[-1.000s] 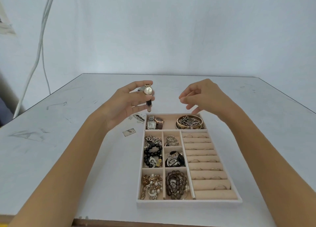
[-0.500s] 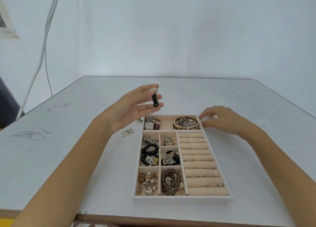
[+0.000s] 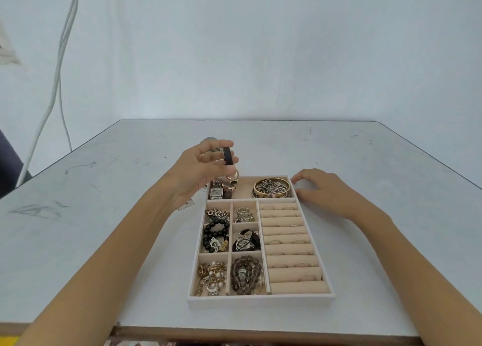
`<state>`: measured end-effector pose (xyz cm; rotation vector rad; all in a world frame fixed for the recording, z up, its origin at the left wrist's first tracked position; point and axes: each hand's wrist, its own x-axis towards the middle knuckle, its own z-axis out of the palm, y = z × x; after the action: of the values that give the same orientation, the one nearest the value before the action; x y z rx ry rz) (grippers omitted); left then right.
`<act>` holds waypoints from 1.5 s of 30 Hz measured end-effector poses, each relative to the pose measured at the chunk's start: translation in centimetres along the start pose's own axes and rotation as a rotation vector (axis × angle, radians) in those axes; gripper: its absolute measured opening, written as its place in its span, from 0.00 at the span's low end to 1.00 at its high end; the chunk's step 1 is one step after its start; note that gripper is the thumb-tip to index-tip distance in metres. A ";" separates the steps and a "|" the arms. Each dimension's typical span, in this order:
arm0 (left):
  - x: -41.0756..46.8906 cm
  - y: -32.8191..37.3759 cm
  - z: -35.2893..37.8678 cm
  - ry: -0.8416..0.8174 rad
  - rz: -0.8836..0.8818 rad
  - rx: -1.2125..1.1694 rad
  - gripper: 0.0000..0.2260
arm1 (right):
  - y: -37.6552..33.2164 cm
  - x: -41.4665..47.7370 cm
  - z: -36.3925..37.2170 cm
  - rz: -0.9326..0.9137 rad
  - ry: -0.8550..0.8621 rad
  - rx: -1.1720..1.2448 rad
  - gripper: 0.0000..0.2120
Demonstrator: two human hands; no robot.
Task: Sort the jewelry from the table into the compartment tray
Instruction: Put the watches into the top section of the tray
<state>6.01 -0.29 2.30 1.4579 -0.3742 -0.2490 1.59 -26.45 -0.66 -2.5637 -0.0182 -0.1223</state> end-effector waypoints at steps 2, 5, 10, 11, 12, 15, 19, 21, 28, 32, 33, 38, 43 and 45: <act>-0.1 -0.1 0.2 0.003 0.013 0.039 0.22 | -0.2 0.0 0.0 -0.003 -0.001 -0.023 0.14; -0.2 -0.2 0.6 0.012 0.040 0.120 0.19 | -0.2 0.0 0.0 -0.005 -0.007 -0.030 0.14; 0.1 -0.7 0.8 0.049 0.118 0.270 0.16 | -0.2 0.0 0.1 -0.006 -0.004 -0.034 0.14; 0.2 -0.9 0.8 0.052 0.130 0.319 0.16 | -0.2 0.0 0.1 -0.005 -0.005 -0.037 0.14; 0.3 -1.1 0.8 0.056 0.140 0.375 0.15 | -0.2 0.0 0.1 -0.006 -0.007 -0.042 0.14; 0.6 -1.5 0.6 0.082 0.149 0.555 0.15 | -0.2 0.0 0.1 -0.010 -0.012 -0.046 0.13; 0.6 -1.6 0.4 0.056 0.136 0.658 0.13 | -0.3 -0.1 0.1 -0.008 -0.021 -0.063 0.14; 0.7 -1.7 0.3 0.046 0.133 0.676 0.12 | -0.3 -0.1 0.0 -0.009 -0.024 -0.066 0.14; 0.8 -1.9 0.7 0.033 0.151 0.924 0.16 | -0.3 -0.1 0.1 -0.005 -0.025 -0.081 0.14; 0.8 -1.8 0.6 0.015 0.132 0.888 0.16 | -0.4 -0.2 0.1 -0.003 -0.032 -0.087 0.14; 0.8 -1.8 0.6 0.015 0.131 0.881 0.16 | -0.4 -0.2 0.0 -0.003 -0.033 -0.089 0.14; 1.1 -2.0 0.0 0.002 0.133 0.839 0.16 | -0.5 -0.2 0.0 0.001 -0.034 -0.088 0.14; 1.1 -2.0 0.0 -0.004 0.164 0.901 0.14 | -0.5 -0.2 0.0 0.002 -0.037 -0.094 0.14; 1.1 -2.0 -0.1 -0.019 0.165 0.898 0.14 | -0.5 -0.2 0.0 0.001 -0.039 -0.096 0.14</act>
<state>7.14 -0.85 0.41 2.2878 -0.6680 0.0608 1.33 -26.00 -0.42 -2.6618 -0.0265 -0.0746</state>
